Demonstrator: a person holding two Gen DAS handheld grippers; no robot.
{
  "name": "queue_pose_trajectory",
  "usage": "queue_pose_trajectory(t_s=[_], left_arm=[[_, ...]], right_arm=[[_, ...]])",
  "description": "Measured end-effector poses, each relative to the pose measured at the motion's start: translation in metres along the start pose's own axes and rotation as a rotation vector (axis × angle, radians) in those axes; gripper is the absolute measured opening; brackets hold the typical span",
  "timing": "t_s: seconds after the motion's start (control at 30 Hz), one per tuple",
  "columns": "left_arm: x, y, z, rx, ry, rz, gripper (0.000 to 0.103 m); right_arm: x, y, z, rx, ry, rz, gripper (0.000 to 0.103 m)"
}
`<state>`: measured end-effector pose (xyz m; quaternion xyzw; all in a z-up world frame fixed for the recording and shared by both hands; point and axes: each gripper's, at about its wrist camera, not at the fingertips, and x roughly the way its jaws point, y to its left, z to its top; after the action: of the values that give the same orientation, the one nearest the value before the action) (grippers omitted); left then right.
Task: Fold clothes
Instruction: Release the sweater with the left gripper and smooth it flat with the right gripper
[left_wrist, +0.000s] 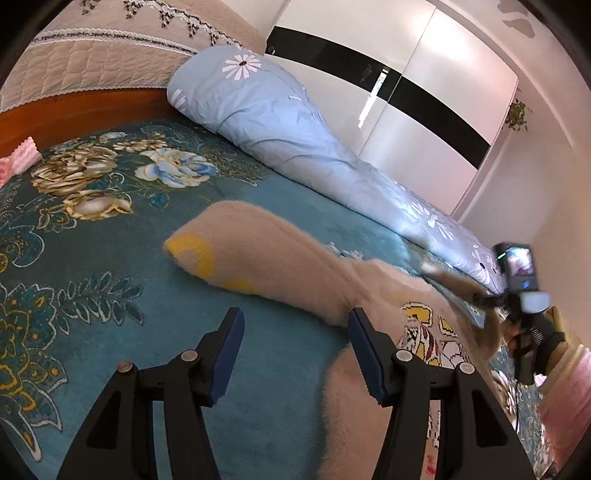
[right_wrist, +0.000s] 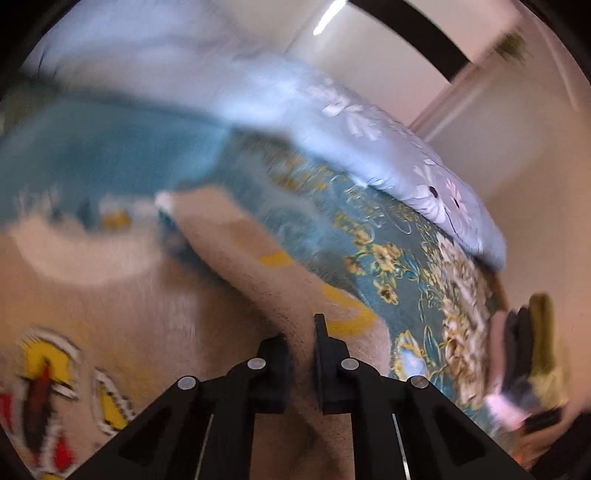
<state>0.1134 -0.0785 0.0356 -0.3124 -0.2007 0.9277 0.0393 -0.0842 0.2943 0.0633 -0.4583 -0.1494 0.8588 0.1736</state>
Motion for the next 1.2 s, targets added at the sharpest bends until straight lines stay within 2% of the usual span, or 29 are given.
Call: queue_pose_trajectory(t_s=[0.13, 0.23, 0.3, 0.4, 0.5, 0.57, 0.77, 0.93, 1.0, 1.07, 1.1, 1.2], left_arm=[[0.003, -0.001, -0.001, -0.004, 0.024, -0.007, 0.06], [0.003, -0.003, -0.002, 0.0, 0.028, -0.007, 0.06], [0.002, -0.003, -0.003, 0.004, 0.025, -0.008, 0.06], [0.003, -0.002, -0.003, -0.002, 0.03, -0.011, 0.06], [0.005, 0.001, -0.003, -0.018, 0.041, -0.014, 0.06], [0.006, 0.002, -0.002, -0.027, 0.047, -0.016, 0.06], [0.008, 0.004, -0.002, -0.038, 0.061, -0.023, 0.06], [0.009, 0.007, -0.002, -0.049, 0.066, -0.025, 0.06], [0.009, 0.008, -0.001, -0.054, 0.068, -0.027, 0.06], [0.009, 0.011, 0.0, -0.066, 0.068, -0.028, 0.06], [0.009, 0.014, 0.001, -0.077, 0.067, -0.026, 0.06], [0.008, 0.022, 0.004, -0.11, 0.061, -0.021, 0.06]], right_arm=[[-0.04, -0.057, -0.002, 0.151, -0.125, 0.148, 0.01], [-0.053, -0.125, -0.03, 0.422, -0.195, 0.294, 0.01], [-0.043, -0.165, -0.065, 0.623, -0.204, 0.377, 0.01], [-0.007, -0.213, -0.126, 0.918, -0.153, 0.467, 0.009], [0.034, -0.233, -0.176, 1.164, -0.043, 0.561, 0.009], [0.052, -0.234, -0.195, 1.243, -0.008, 0.604, 0.009], [0.07, -0.219, -0.195, 1.205, 0.098, 0.538, 0.011], [0.069, -0.214, -0.19, 1.188, 0.106, 0.528, 0.015], [0.063, -0.215, -0.185, 1.159, 0.104, 0.532, 0.019], [0.053, -0.216, -0.18, 1.13, 0.094, 0.527, 0.032], [0.048, -0.217, -0.177, 1.114, 0.086, 0.518, 0.035], [0.025, -0.221, -0.17, 1.035, 0.077, 0.42, 0.043]])
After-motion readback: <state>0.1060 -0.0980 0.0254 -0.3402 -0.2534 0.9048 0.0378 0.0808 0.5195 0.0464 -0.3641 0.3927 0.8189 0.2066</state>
